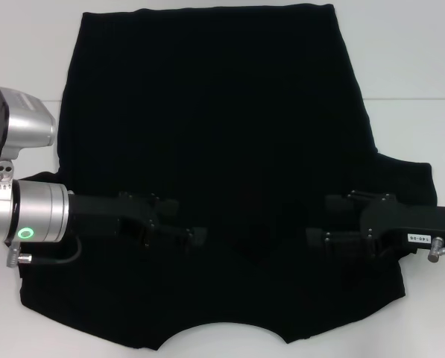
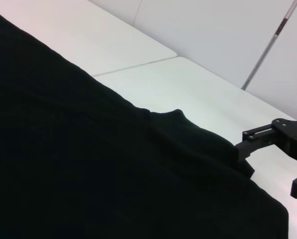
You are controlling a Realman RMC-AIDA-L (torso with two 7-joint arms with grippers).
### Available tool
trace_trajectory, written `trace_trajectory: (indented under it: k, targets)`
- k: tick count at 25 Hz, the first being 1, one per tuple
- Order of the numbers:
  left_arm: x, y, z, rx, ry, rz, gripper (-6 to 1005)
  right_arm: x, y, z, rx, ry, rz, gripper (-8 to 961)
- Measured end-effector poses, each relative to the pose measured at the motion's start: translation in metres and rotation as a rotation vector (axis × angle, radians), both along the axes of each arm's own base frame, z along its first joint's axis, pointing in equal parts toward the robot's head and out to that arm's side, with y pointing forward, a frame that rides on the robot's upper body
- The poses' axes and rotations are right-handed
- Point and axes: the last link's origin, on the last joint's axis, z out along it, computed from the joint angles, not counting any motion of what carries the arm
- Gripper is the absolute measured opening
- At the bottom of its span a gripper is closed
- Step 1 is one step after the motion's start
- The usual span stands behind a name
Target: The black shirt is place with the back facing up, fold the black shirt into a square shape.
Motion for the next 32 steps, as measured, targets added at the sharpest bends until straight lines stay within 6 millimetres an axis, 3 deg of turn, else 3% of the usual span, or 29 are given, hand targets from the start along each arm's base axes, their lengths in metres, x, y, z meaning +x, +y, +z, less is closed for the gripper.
trace_trajectory:
  k: [20, 25, 32]
  targets:
    - [-0.001, 0.001, 0.006, 0.004, -0.026, 0.053, 949, 0.000, 0.005, 0.005, 0.006, 0.025, -0.062, 924]
    - [-0.008, 0.009, 0.038, 0.048, -0.113, 0.248, 943, -0.002, 0.033, 0.030, 0.058, 0.081, -0.277, 924]
    - [-0.029, 0.000, 0.084, 0.044, -0.243, 0.529, 904, -0.017, 0.077, 0.067, 0.081, 0.189, -0.569, 924]
